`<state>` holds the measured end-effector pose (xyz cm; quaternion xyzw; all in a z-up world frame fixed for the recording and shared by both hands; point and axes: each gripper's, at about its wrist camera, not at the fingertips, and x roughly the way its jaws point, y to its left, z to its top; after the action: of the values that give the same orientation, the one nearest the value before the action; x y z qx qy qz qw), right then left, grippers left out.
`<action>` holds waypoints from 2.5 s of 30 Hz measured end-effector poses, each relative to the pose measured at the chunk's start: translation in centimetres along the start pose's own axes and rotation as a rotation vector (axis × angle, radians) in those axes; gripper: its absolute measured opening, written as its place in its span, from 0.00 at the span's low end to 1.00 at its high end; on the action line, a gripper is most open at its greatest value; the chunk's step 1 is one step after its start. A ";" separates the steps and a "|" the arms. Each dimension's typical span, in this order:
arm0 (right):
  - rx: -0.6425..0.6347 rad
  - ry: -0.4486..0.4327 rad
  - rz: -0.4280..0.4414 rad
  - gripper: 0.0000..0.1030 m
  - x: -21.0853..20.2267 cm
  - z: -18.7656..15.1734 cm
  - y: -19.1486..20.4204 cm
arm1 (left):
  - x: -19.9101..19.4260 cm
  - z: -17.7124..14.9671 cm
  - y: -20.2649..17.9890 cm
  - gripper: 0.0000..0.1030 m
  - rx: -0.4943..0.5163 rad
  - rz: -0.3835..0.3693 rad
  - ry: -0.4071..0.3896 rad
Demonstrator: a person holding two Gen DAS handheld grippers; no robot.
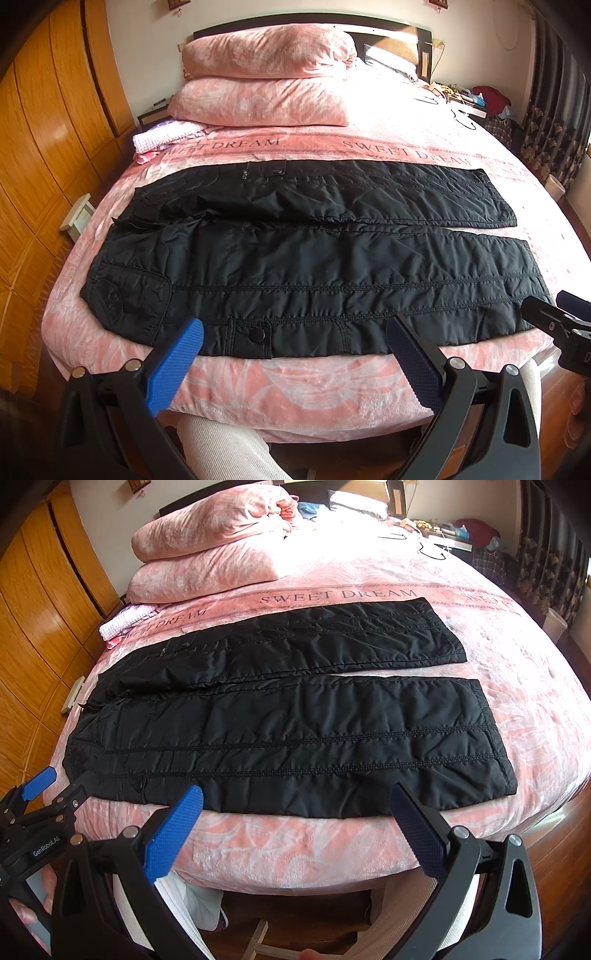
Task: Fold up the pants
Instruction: 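Move both grippers to the waistband of the black pants and grasp it, then lift the waistband with both grippers and fold it over toward the pant hems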
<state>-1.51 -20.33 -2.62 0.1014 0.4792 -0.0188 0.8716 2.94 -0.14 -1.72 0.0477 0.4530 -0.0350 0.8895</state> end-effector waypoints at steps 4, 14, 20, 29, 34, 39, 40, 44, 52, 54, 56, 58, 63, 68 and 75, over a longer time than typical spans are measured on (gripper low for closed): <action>-0.044 0.007 0.023 0.98 1.3 2.4 -0.3 | 1.8 1.9 0.6 0.97 -0.005 -0.087 0.029; -0.258 0.137 0.207 0.98 13.8 18.9 -4.7 | 14.6 18.1 2.0 0.97 0.128 -0.228 0.121; -0.384 0.238 0.244 0.98 24.4 27.5 -5.6 | 26.2 25.6 -0.3 0.96 0.322 -0.299 0.211; -0.629 0.358 0.352 0.98 33.3 31.6 -4.5 | 34.4 28.6 -2.6 0.96 0.469 -0.490 0.236; -0.688 0.391 0.333 0.98 36.0 31.6 -4.2 | 36.7 28.7 -3.7 0.96 0.499 -0.551 0.275; -0.767 0.349 0.295 0.54 34.9 31.2 -4.7 | 37.4 28.3 -4.4 0.96 0.531 -0.591 0.301; -0.759 0.343 0.308 0.25 34.5 31.4 -5.1 | 37.4 28.4 -4.5 0.96 0.537 -0.595 0.302; -0.782 0.324 0.335 0.04 32.6 30.6 -5.5 | 37.2 28.9 -4.9 0.96 0.533 -0.619 0.282; -0.823 0.136 0.388 0.04 25.6 30.4 -6.0 | 38.4 30.0 -6.9 0.96 0.568 -0.730 0.352; -0.831 0.114 0.393 0.04 25.0 30.3 -5.0 | 38.6 30.2 -7.2 0.96 0.563 -0.786 0.394; -0.832 0.096 0.398 0.04 24.2 30.2 -5.2 | 38.8 30.1 -7.6 0.96 0.576 -0.802 0.425; -0.826 0.068 0.409 0.04 23.7 30.0 -5.1 | 39.1 29.6 -7.9 0.96 0.604 -0.784 0.454; -0.781 0.037 0.396 0.04 23.3 29.8 -5.3 | 38.3 28.3 -7.1 0.43 0.624 -0.728 0.437; -0.713 -0.008 0.367 0.04 21.9 29.1 -5.2 | 34.2 27.9 -5.3 0.13 0.618 -0.704 0.362; -0.724 -0.173 0.320 0.04 13.1 25.1 -4.2 | 23.6 26.1 -4.2 0.11 0.635 -0.589 0.138</action>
<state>25.87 -28.52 -1.19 -0.1407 0.3579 0.2784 0.8801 37.32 -7.78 -5.75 0.1898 0.4723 -0.4217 0.7504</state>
